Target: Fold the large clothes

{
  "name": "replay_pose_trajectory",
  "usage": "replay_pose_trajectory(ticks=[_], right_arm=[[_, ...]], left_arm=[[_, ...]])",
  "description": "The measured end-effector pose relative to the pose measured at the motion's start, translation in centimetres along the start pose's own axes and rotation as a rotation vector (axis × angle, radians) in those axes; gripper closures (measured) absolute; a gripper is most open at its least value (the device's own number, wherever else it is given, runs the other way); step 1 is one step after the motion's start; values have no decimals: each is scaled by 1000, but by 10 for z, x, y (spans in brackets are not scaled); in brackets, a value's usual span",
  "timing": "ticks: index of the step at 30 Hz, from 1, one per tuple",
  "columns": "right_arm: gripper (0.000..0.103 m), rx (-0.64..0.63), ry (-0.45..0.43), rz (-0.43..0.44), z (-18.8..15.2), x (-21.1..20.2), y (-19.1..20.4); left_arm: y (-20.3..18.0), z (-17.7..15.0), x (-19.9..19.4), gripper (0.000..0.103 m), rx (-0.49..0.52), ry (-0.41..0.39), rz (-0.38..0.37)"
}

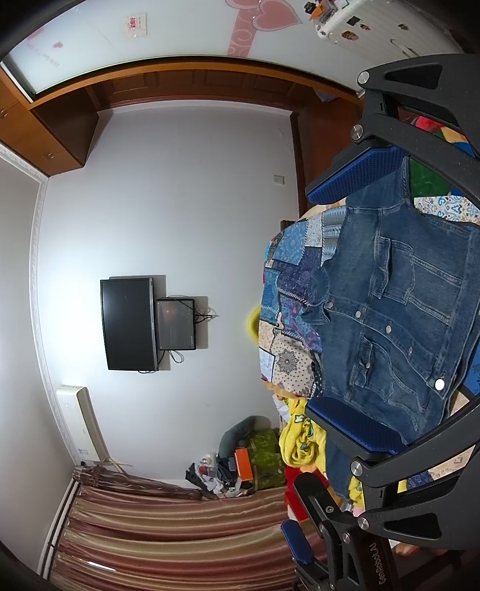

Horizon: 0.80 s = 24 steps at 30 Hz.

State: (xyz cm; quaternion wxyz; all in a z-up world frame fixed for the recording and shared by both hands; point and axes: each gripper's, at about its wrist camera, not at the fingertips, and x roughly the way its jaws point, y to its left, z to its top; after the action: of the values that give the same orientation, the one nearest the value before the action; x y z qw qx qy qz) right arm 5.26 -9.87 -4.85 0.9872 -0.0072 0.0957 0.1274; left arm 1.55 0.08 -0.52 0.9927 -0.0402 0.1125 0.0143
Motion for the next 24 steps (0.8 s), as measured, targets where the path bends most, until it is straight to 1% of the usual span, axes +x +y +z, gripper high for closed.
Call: replay_pose_trajectory(ticks=[7,12,18,24], right_arm=[[0,0,21,-4,-2,11,0],[0,7,51,1,-6,25,3],[0,-11,115,8,-15,53,12],[0,-19,202,10,-27,92,20]], left_arm=[[2,-1,5,0,-14,6,-6],[11,-3,19,0,-23,27,-4],[35,-9,50,0,-56,74,12],[77,-22,99,0,-107,150,68]])
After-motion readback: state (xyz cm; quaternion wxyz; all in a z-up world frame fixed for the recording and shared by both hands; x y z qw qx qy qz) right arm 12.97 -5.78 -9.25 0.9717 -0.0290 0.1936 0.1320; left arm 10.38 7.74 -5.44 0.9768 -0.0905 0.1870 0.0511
